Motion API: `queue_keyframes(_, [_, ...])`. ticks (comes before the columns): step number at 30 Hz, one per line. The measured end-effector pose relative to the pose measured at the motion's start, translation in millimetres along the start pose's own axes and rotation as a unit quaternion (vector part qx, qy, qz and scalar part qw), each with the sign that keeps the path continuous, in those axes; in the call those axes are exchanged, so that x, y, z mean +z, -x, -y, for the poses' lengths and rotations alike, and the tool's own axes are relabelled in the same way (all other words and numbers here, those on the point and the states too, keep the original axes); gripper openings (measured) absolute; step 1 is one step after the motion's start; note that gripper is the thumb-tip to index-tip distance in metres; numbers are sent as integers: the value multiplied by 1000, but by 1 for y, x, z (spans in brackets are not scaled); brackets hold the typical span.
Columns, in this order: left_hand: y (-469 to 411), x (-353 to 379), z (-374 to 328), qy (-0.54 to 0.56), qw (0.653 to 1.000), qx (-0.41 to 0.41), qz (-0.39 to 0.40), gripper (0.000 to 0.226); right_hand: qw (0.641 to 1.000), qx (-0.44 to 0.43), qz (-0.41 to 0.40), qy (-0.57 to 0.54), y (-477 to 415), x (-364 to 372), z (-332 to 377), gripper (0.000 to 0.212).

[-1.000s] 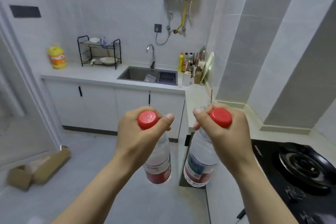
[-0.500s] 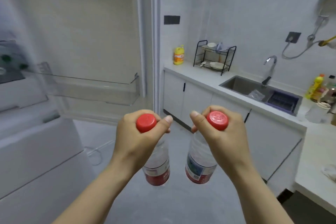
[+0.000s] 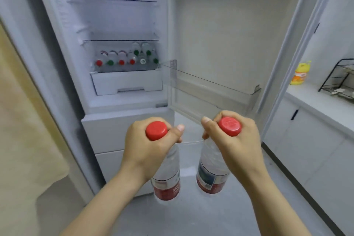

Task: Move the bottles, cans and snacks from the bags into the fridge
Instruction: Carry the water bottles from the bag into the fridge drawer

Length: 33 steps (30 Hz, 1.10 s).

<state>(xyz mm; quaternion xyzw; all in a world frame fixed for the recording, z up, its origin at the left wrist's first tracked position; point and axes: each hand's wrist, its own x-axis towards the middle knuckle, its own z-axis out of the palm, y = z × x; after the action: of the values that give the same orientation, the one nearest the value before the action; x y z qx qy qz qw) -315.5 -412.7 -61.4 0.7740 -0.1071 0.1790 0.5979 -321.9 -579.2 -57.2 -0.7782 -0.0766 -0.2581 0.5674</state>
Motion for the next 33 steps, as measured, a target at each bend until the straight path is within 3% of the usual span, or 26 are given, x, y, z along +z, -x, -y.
queue_keyframes(15, [-73, -177, 51, -27, 994, 37, -95, 29, 994, -31, 69, -73, -46, 187, 49, 29])
queue_keyframes(33, [-234, -180, 122, -45, 989, 42, -136, 35, 992, -29, 91, -82, -195, 267, -11, 32])
